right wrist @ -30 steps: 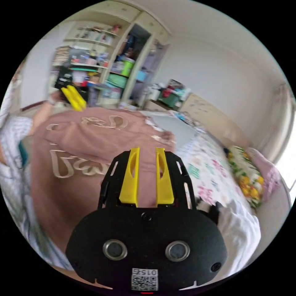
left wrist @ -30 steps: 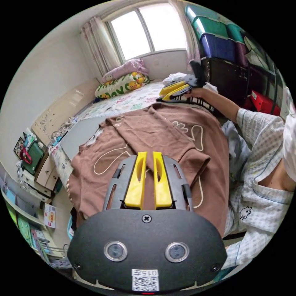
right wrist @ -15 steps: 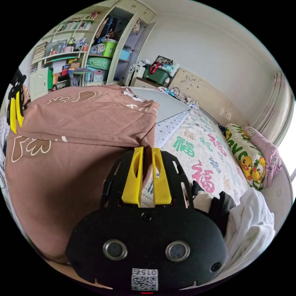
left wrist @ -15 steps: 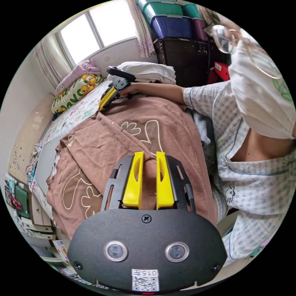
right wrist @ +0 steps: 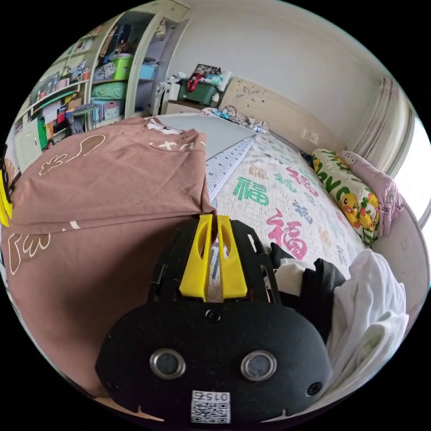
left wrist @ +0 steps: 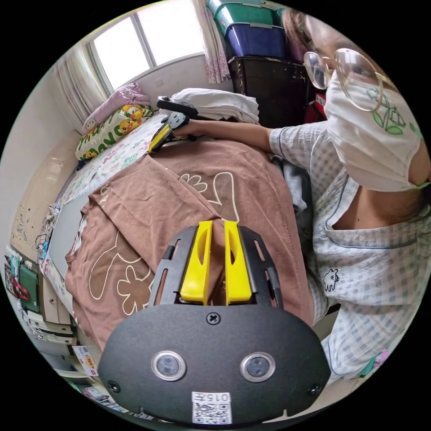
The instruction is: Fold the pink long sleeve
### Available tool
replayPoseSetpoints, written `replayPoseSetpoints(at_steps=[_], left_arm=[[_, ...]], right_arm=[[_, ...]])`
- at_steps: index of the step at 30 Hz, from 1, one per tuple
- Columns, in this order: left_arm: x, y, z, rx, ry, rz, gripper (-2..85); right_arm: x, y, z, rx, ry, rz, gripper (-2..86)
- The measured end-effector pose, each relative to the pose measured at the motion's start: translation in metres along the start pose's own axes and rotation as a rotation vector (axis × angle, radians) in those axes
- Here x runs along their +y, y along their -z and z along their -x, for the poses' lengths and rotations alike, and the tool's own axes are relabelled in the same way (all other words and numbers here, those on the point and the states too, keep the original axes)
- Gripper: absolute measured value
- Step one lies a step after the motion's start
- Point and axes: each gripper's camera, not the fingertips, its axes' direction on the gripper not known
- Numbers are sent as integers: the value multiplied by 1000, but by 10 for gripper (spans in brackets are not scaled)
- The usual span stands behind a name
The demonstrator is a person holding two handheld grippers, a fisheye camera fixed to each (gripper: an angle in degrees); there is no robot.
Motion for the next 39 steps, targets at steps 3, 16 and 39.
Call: replayPoseSetpoints(at_steps=[3, 16, 39], left_arm=[[-5, -23, 0, 22, 4, -5, 31], [23, -65, 24, 11, 207, -267, 28], [-3, -269, -120, 141, -125, -62, -1]], right_arm=[[-4, -3, 10, 57, 56, 33, 9], [32, 56, -36, -20, -54, -281, 50], [-14, 32, -35, -119, 32, -71, -10]])
